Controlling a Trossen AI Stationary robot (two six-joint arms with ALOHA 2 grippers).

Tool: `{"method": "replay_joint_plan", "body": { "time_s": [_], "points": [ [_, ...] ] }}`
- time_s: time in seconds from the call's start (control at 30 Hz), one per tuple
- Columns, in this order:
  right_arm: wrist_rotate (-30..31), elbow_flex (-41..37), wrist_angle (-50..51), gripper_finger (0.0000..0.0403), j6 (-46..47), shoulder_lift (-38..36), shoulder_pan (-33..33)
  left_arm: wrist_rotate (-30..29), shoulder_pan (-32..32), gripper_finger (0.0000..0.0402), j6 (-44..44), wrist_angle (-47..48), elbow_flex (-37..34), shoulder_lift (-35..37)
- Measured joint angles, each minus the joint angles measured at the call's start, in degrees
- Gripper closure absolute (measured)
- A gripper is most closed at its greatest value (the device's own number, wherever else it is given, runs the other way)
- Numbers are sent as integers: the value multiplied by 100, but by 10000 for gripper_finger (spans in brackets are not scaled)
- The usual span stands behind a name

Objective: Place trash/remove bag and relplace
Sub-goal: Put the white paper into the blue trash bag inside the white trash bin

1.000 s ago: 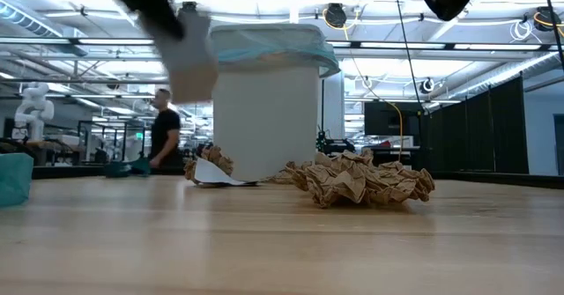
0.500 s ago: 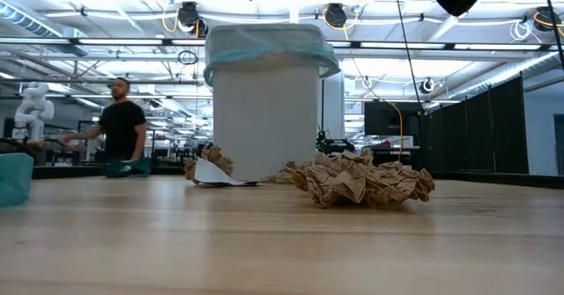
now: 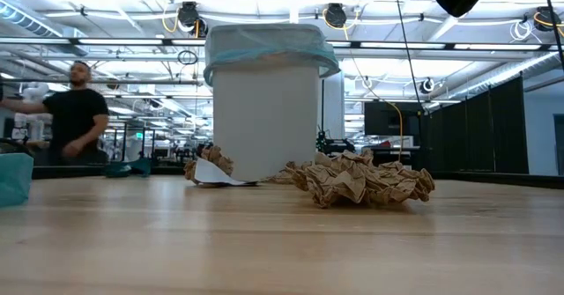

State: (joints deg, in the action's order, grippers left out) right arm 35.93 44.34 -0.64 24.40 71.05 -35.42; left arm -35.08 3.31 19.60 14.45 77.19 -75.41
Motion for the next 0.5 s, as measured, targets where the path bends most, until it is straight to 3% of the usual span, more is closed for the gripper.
{"method": "replay_joint_plan", "body": {
  "time_s": [0.3, 0.5],
  "points": [
    [0, 0, -11, 268, 0, 0, 0, 1500, -1796, 402, -521, -31, -2, -9],
    [0, 0, -20, 268, 0, 0, 0, 2467, -2548, 402, -1030, 178, -4, -7]
  ]
}}
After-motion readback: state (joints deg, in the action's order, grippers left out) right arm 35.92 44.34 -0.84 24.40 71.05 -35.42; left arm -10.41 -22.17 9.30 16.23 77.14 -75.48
